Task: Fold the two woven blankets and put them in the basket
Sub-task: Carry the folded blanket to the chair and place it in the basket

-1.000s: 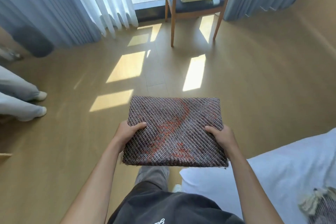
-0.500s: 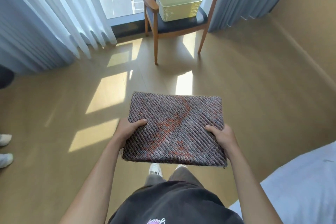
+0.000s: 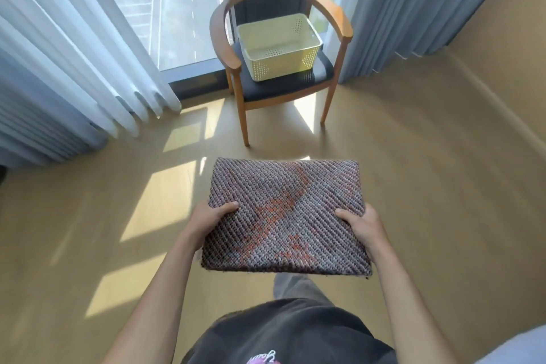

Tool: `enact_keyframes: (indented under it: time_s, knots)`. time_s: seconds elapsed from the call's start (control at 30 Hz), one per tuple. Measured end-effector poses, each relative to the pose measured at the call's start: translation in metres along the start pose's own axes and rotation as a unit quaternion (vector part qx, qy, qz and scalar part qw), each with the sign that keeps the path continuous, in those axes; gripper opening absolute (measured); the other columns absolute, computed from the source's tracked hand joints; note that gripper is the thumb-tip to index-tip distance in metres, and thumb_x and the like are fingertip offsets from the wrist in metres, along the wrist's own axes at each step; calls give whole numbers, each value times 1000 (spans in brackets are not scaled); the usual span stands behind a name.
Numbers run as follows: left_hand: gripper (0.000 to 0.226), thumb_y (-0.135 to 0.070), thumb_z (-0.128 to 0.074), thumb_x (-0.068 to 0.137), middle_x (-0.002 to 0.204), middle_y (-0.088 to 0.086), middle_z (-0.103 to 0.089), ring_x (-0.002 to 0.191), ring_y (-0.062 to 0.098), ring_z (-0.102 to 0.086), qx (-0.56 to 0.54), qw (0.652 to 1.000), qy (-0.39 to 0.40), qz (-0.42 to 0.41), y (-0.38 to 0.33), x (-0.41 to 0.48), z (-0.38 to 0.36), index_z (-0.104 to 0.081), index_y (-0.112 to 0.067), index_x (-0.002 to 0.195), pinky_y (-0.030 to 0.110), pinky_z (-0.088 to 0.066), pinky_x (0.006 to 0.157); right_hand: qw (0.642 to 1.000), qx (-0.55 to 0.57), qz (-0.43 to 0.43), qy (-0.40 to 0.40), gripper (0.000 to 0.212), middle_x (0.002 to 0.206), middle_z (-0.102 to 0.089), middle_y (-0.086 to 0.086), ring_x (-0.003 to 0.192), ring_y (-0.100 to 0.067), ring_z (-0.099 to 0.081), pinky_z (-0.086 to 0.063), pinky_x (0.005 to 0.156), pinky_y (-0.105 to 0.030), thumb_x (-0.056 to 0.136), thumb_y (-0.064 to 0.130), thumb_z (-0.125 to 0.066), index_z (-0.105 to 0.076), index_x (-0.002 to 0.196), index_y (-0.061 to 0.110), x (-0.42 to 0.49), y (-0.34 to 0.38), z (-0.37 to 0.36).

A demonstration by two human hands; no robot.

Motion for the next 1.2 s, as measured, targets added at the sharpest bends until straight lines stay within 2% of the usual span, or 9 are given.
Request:
enact_keyframes:
  time_s: [0.17,0.33,0.5,0.63,0.9,0.97,1.07,1.2]
  knots:
    - [48,-21,-73,80,101,4,-64,81,13,-61,-8,1000,-15,3,-66,51,-34,-55,-6,122,23,-47,64,1000,-4,7,12,35,104,-67,-4,93,-23,-64,-52,86,-39,78,16,-73,-57,109,16,76,63,18]
    - [51,-21,-73,80,95,-1,-62,82,12,-61,-13,999,-30,4,-123,104,-49,-53,-6,125,24,-47,67,999,-7,10,37,34,104,-67,-4,93,-22,-64,-51,87,-39,78,15,-72,-58,109,16,149,119,18]
    - [51,-21,-73,80,104,5,-61,82,14,-60,-7,999,-33,5,-179,173,-61,-52,-7,125,24,-47,67,999,-23,14,38,38,105,-66,-3,94,-22,-64,-51,87,-38,78,18,-73,-56,111,17,225,171,12]
    - [55,-26,-75,77,113,9,-65,93,23,-64,-8,1000,-25,9,-230,242,-67,-55,-8,125,31,-50,78,999,-42,17,22,42,105,-66,-2,96,-23,-63,-50,91,-42,75,22,-74,-56,113,18,295,220,7]
    - [43,-20,-71,82,94,-1,-63,81,11,-61,-26,1000,-8,2,-344,342,-77,-52,-12,120,21,-45,63,999,-43,29,18,31,98,-66,3,90,-18,-63,-48,82,-33,77,14,-72,-59,106,17,399,328,-7]
    - [44,-20,-71,82,97,0,-62,82,12,-60,-22,1000,-14,4,-365,362,-76,-52,-12,121,24,-46,68,999,-39,32,10,29,95,-67,3,91,-20,-64,-49,82,-34,76,12,-73,-61,102,16,422,346,-10]
    - [51,-23,-76,77,108,5,-64,88,17,-62,-29,999,-29,17,-390,391,-71,-56,-11,121,31,-48,79,998,-54,26,3,29,97,-70,3,94,-20,-65,-48,93,-44,68,20,-77,-62,93,22,457,369,-14]
    - [53,-25,-76,77,110,7,-63,89,19,-61,-33,998,-40,30,-421,431,-73,-55,-9,123,32,-48,82,997,-60,27,27,31,98,-71,5,94,-17,-65,-48,94,-45,68,22,-74,-63,97,23,505,409,-24]
Point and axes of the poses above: each hand's wrist, its own x-axis towards the middle knuckle, its own z-axis out of the back of the hand, y = z × x, the point moved 9 cm from there along x, towards the middle knuckle
